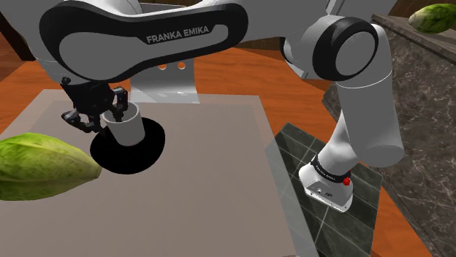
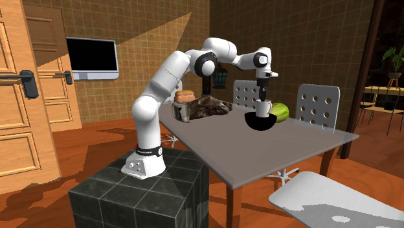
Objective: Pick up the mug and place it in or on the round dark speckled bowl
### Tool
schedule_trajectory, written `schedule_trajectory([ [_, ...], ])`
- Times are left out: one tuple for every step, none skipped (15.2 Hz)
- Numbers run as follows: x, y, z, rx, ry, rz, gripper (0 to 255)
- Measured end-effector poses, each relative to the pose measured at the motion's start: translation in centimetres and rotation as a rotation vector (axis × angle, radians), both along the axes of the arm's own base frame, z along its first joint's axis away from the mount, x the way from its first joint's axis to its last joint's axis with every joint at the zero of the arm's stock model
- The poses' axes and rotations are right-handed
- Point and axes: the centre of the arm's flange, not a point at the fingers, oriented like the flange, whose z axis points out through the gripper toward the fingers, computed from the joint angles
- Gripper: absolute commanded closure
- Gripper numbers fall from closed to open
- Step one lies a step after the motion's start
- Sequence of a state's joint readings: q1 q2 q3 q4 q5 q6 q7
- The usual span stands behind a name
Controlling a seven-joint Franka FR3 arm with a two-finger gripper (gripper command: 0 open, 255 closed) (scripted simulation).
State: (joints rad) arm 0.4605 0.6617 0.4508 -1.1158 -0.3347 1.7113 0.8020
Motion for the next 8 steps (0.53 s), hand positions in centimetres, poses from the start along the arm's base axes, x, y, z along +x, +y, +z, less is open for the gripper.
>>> schedule_trajectory([
  [0.0,0.0,0.0,0.000,0.000,0.000,0],
  [0.0,0.0,0.0,0.000,0.000,0.000,0],
  [0.0,0.0,0.0,0.000,0.000,0.000,0],
  [0.0,0.0,0.0,0.000,0.000,0.000,0],
  [0.0,0.0,0.0,0.000,0.000,0.000,0],
  [-0.1,0.1,0.7,0.000,0.000,0.000,0],
  [0.0,0.2,1.7,0.001,-0.001,0.000,0],
  [-0.1,0.2,2.9,0.001,-0.001,0.000,0],
])
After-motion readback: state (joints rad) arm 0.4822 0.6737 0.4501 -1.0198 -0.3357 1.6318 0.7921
